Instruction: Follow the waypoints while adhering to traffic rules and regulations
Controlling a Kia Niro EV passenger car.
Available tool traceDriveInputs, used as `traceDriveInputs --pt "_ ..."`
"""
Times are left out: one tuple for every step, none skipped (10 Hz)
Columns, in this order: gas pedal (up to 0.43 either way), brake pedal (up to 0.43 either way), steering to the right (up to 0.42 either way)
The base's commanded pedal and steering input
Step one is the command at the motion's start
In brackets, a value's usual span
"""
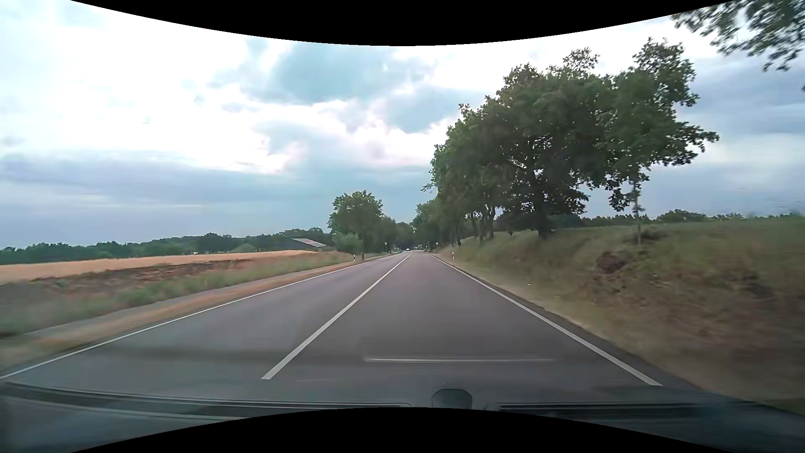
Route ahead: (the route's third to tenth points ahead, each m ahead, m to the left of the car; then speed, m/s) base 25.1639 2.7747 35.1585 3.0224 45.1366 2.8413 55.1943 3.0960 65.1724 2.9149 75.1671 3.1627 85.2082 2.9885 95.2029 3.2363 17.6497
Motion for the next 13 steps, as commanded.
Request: traceDriveInputs --pt "0.150 0.000 -0.004" --pt "0.150 0.000 -0.004" --pt "0.150 0.000 -0.003" --pt "0.150 0.000 -0.003" --pt "0.150 0.000 -0.003" --pt "0.150 0.000 -0.003" --pt "0.150 0.000 -0.003" --pt "0.150 0.000 -0.003" --pt "0.150 0.000 -0.003" --pt "0.150 0.000 -0.003" --pt "0.150 0.000 -0.003" --pt "0.150 0.000 -0.003" --pt "0.150 0.000 -0.002"
